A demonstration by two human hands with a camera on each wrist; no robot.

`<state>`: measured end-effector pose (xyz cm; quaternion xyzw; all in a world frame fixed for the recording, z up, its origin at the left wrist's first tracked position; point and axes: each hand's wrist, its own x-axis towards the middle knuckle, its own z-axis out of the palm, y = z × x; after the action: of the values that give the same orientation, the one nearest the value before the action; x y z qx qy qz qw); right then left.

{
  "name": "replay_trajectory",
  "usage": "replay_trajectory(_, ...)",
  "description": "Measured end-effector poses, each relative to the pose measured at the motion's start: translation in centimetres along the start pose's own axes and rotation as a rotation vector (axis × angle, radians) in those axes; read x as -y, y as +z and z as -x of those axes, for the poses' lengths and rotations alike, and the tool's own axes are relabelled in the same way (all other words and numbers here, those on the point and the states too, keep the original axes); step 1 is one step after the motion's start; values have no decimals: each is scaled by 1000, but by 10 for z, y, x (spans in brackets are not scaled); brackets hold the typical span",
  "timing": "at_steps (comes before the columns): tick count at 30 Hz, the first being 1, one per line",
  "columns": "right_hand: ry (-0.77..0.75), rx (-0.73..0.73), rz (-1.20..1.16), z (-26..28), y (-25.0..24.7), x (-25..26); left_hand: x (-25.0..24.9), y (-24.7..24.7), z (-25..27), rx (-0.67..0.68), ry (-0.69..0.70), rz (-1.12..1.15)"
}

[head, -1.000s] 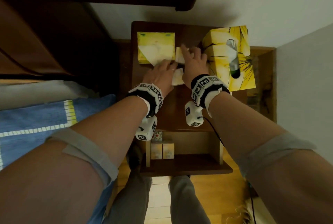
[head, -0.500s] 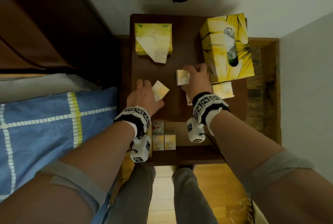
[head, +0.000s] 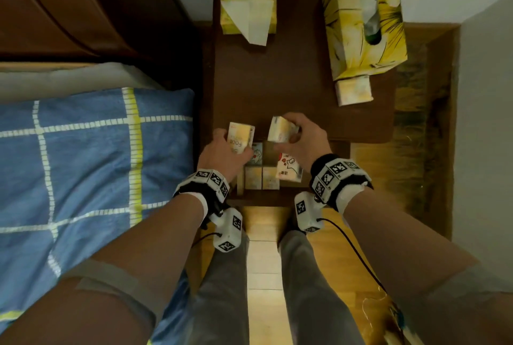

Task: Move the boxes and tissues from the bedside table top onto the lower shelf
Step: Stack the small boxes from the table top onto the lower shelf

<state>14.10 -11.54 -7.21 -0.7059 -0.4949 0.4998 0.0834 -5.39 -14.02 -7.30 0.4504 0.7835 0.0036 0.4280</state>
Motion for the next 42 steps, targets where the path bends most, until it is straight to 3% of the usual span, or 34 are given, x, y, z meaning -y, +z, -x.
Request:
replay_trajectory(4,72,127,47,16,22,-18,20,17,16,39,-63,-98)
replay_trajectory(9,370,244,46,-1,56,-50,43,30,15,27,-137,-81)
replay_trajectory(12,471,203,1,-29,79,-56,61,32,3,15,-133,-56)
replay_trajectory(20,526,238,61,-70,126,-44,103,27,-29,89,-147,-11)
replay_trajectory(26,500,241,100,-62,121,-54,105,24,-34,113,-126,-24)
replay_trajectory(30,393,188,104,-63,121,-51,101,23,-38,121,-105,-34)
replay_trajectory(36,336,294,297,-69,130,-42,100,22,-44,125,-71,-46)
replay_trajectory(39,389,196,216,-68,125,-45,99,21,-44,125,-70,-42)
replay_trajectory(42,493,-53,59,-70,116,-53,95,22,-44,124,-66,-30)
